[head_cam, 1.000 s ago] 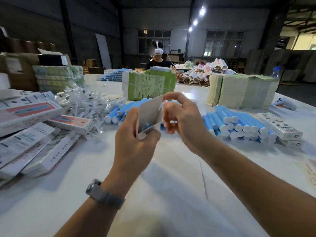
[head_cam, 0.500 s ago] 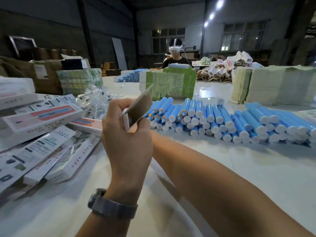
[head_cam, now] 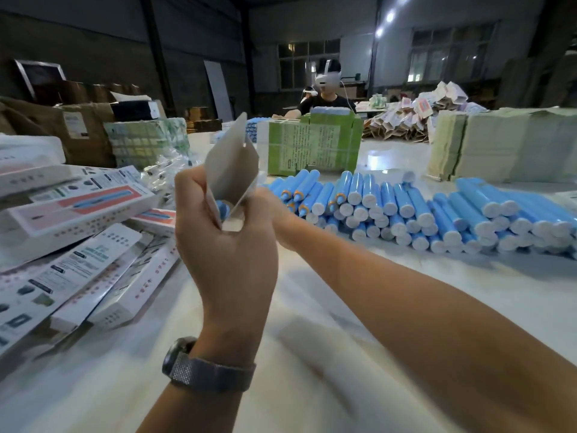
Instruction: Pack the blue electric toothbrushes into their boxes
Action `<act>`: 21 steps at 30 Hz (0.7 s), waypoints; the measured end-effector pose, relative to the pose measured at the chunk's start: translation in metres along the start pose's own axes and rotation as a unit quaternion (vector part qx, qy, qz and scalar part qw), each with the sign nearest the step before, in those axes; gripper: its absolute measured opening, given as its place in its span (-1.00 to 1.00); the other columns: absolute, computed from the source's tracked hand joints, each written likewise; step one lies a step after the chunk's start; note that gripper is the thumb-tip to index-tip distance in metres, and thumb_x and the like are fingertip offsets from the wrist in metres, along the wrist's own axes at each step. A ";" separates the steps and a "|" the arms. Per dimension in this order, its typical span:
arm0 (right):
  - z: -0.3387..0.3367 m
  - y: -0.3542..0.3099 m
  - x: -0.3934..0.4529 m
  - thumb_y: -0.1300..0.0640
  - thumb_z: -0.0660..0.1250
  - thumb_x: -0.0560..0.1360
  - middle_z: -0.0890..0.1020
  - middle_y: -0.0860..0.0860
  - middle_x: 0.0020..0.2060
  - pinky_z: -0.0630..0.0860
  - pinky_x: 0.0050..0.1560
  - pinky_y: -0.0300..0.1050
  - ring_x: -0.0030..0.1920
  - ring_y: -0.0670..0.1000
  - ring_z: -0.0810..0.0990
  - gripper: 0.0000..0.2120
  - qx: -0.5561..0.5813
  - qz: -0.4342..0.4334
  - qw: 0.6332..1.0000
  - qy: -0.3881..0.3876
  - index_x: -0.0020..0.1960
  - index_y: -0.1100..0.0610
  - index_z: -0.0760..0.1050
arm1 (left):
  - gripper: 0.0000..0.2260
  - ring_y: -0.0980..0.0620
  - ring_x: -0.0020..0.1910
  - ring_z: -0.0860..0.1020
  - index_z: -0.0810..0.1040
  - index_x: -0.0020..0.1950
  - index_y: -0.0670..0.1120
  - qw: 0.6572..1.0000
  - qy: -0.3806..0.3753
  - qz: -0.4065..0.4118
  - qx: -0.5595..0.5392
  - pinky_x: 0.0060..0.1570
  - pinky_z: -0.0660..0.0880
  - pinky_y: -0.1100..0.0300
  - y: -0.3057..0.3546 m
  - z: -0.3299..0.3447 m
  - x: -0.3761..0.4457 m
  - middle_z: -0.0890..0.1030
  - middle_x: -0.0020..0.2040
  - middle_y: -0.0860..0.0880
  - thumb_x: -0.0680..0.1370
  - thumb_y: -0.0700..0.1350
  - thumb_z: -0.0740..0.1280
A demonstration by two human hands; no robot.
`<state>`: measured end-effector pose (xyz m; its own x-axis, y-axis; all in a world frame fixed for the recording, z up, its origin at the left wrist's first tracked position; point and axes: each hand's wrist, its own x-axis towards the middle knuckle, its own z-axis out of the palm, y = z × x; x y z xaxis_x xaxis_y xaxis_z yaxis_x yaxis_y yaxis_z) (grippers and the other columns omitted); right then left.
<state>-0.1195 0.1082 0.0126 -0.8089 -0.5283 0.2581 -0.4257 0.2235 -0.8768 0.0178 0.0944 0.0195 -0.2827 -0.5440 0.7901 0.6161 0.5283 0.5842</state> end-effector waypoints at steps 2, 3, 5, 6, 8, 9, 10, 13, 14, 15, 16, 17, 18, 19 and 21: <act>-0.024 -0.004 -0.021 0.36 0.20 0.55 0.57 0.00 -0.32 0.40 -0.23 -0.04 -0.30 -0.01 0.52 -0.66 0.065 -0.017 0.997 0.025 -0.25 0.02 0.56 | -0.62 0.51 -0.04 0.44 0.29 -0.06 0.23 0.999 -0.012 0.028 0.011 -0.11 0.50 0.43 0.001 0.000 -0.003 0.42 -0.05 0.58 0.47 -0.20 0.39; -0.040 -0.008 -0.034 0.38 0.21 0.53 0.58 -0.04 -0.32 0.41 -0.33 -0.12 -0.37 -0.09 0.52 -0.67 0.060 -0.033 0.997 0.037 -0.20 0.02 0.57 | -0.61 0.54 -0.03 0.42 0.27 -0.06 0.22 0.999 -0.023 0.037 0.018 -0.11 0.49 0.45 0.002 0.001 -0.004 0.39 -0.04 0.62 0.47 -0.20 0.40; -0.072 -0.017 -0.064 0.46 0.26 0.46 0.60 -0.05 -0.22 0.44 -0.40 -0.27 -0.40 -0.19 0.50 -0.67 0.007 -0.075 0.993 0.089 -0.03 0.06 0.58 | -0.57 0.48 -0.06 0.44 0.28 -0.03 0.33 0.999 -0.036 0.030 0.014 -0.10 0.54 0.32 0.003 0.001 -0.007 0.41 -0.05 0.57 0.45 -0.16 0.39; -0.086 -0.021 -0.077 0.48 0.30 0.44 0.60 -0.06 -0.20 0.46 -0.35 -0.33 -0.38 -0.21 0.49 -0.64 -0.016 -0.092 0.987 0.129 0.04 0.08 0.59 | -0.56 0.40 -0.11 0.45 0.30 -0.02 0.38 0.999 -0.037 0.019 0.004 -0.10 0.57 0.20 0.002 0.002 -0.008 0.44 -0.07 0.49 0.45 -0.15 0.38; -0.107 -0.030 -0.108 0.45 0.41 0.41 0.61 -0.11 -0.24 0.48 -0.26 -0.37 -0.35 -0.24 0.50 -0.68 -0.037 -0.129 0.971 0.197 0.06 0.11 0.61 | -0.62 0.17 -0.14 0.49 0.34 -0.01 0.33 0.998 -0.051 0.002 -0.023 -0.11 0.59 -0.07 0.002 0.003 -0.013 0.48 -0.12 0.32 0.44 -0.14 0.37; -0.115 -0.034 -0.124 0.41 0.45 0.41 0.63 -0.12 -0.27 0.48 -0.25 -0.38 -0.34 -0.24 0.52 -0.72 -0.041 -0.141 0.965 0.216 0.03 0.12 0.62 | -0.66 0.04 -0.13 0.54 0.34 -0.01 0.27 0.997 -0.065 -0.006 -0.034 -0.13 0.58 -0.14 0.003 0.005 -0.016 0.51 -0.11 0.28 0.43 -0.14 0.36; -0.122 -0.038 -0.140 0.35 0.48 0.43 0.64 -0.13 -0.31 0.48 -0.29 -0.38 -0.35 -0.23 0.54 -0.79 -0.037 -0.154 0.962 0.223 0.01 0.14 0.63 | -0.67 -0.07 -0.12 0.56 0.33 -0.01 0.25 0.996 -0.083 -0.012 -0.041 -0.16 0.58 -0.18 0.004 0.007 -0.019 0.53 -0.10 0.23 0.42 -0.14 0.35; -0.131 -0.054 -0.183 0.12 0.43 0.53 0.60 -0.04 -0.44 0.40 -0.47 -0.33 -0.49 -0.13 0.49 -0.92 0.035 -0.187 0.958 0.214 -0.05 0.12 0.61 | -0.57 -0.19 -0.23 0.50 0.28 -0.03 0.33 0.989 -0.140 -0.021 -0.043 -0.33 0.55 -0.21 0.009 0.013 -0.031 0.47 -0.13 0.11 0.38 -0.16 0.35; -0.131 -0.059 -0.194 0.07 0.39 0.54 0.56 -0.02 -0.46 0.36 -0.50 -0.30 -0.52 -0.10 0.44 -0.91 0.068 -0.207 0.955 0.202 -0.08 0.08 0.62 | -0.54 -0.21 -0.26 0.48 0.26 -0.02 0.35 0.986 -0.159 -0.028 -0.048 -0.36 0.53 -0.21 0.011 0.014 -0.035 0.45 -0.15 0.07 0.37 -0.17 0.35; -0.131 -0.064 -0.202 0.06 0.36 0.53 0.53 -0.01 -0.47 0.33 -0.51 -0.29 -0.52 -0.09 0.41 -0.90 0.096 -0.228 0.951 0.184 -0.09 0.04 0.64 | -0.52 -0.24 -0.27 0.47 0.24 -0.02 0.34 0.981 -0.181 -0.038 -0.057 -0.38 0.52 -0.23 0.013 0.015 -0.038 0.44 -0.15 0.04 0.36 -0.18 0.35; -0.129 -0.068 -0.208 0.06 0.32 0.54 0.51 -0.01 -0.47 0.31 -0.51 -0.28 -0.51 -0.09 0.39 -0.88 0.116 -0.244 0.950 0.159 -0.07 0.01 0.64 | -0.52 -0.23 -0.26 0.48 0.23 0.00 0.33 0.976 -0.206 -0.041 -0.062 -0.38 0.52 -0.25 0.014 0.016 -0.043 0.44 -0.14 0.05 0.37 -0.19 0.35; -0.126 -0.071 -0.212 0.06 0.29 0.54 0.50 -0.01 -0.47 0.30 -0.49 -0.28 -0.50 -0.08 0.38 -0.85 0.132 -0.254 0.948 0.139 -0.05 0.01 0.64 | -0.52 -0.20 -0.23 0.49 0.23 0.03 0.30 0.971 -0.228 -0.036 -0.064 -0.35 0.53 -0.26 0.016 0.017 -0.047 0.44 -0.12 0.07 0.37 -0.19 0.35; -0.123 -0.073 -0.214 0.07 0.27 0.56 0.50 -0.01 -0.46 0.29 -0.48 -0.28 -0.49 -0.07 0.39 -0.84 0.144 -0.258 0.948 0.121 -0.02 0.02 0.64 | -0.53 -0.17 -0.20 0.49 0.22 0.05 0.27 0.967 -0.245 -0.028 -0.063 -0.30 0.54 -0.26 0.018 0.017 -0.050 0.43 -0.11 0.06 0.37 -0.18 0.35; -0.120 -0.074 -0.214 0.08 0.26 0.57 0.51 -0.01 -0.46 0.30 -0.47 -0.29 -0.49 -0.06 0.40 -0.83 0.150 -0.257 0.949 0.106 -0.01 0.03 0.63 | -0.55 -0.18 -0.20 0.49 0.22 0.06 0.22 0.963 -0.259 -0.026 -0.066 -0.28 0.53 -0.26 0.019 0.018 -0.052 0.44 -0.10 -0.01 0.37 -0.19 0.34; -0.113 -0.072 -0.213 0.12 0.24 0.61 0.54 -0.02 -0.46 0.31 -0.49 -0.29 -0.50 -0.05 0.41 -0.84 0.139 -0.245 0.956 0.085 -0.01 0.04 0.60 | -0.54 -0.22 -0.24 0.53 0.20 0.07 0.19 0.955 -0.283 -0.040 -0.085 -0.30 0.54 -0.23 0.022 0.018 -0.055 0.47 -0.13 -0.09 0.37 -0.21 0.33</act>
<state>0.0370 0.2974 0.0666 -0.6037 -0.3680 0.7072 -0.6652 -0.2564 -0.7013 0.0335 0.1480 -0.0074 -0.6550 -0.1138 0.7470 0.6735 0.3602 0.6455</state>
